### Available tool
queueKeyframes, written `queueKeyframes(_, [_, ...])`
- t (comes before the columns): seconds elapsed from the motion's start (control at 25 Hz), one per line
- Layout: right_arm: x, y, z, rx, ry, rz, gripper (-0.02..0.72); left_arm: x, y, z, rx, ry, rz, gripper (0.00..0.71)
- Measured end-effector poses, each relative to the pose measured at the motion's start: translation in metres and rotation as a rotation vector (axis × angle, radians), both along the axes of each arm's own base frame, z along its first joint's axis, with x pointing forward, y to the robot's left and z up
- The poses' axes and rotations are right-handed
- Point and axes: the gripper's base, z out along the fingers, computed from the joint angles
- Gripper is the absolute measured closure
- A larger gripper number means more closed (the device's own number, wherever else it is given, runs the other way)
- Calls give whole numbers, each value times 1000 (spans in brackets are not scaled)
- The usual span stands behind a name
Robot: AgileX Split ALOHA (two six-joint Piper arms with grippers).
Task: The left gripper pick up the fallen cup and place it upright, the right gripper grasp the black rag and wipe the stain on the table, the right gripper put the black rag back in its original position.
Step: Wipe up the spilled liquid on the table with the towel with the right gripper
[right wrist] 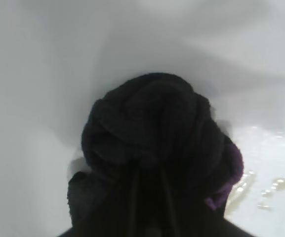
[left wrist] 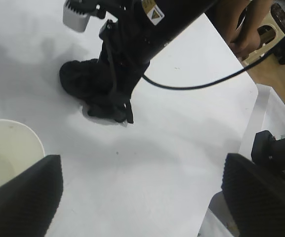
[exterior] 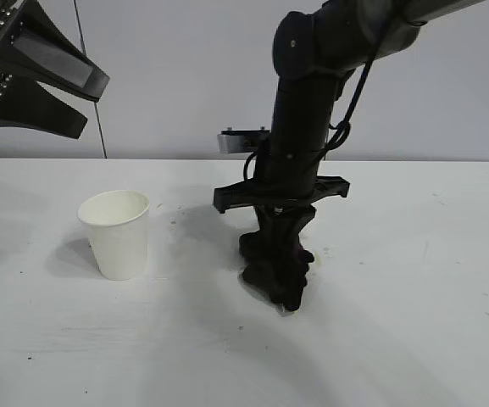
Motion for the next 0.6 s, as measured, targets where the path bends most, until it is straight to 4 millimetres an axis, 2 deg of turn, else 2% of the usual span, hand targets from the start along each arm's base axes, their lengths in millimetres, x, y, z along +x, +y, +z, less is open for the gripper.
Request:
queueKeyframes(0.2, [9, -41, 1, -43, 59, -72, 659, 0, 0, 0, 0, 0, 0, 78])
queueKeyframes(0.32, [9, -59, 1, -130, 85, -89, 659, 0, 0, 0, 0, 0, 0, 78])
queueKeyframes(0.44, [10, -68, 1, -189, 89, -95, 659, 0, 0, 0, 0, 0, 0, 78])
queueKeyframes(0.6, [10, -71, 1, -185, 95, -103, 655, 0, 0, 0, 0, 0, 0, 78])
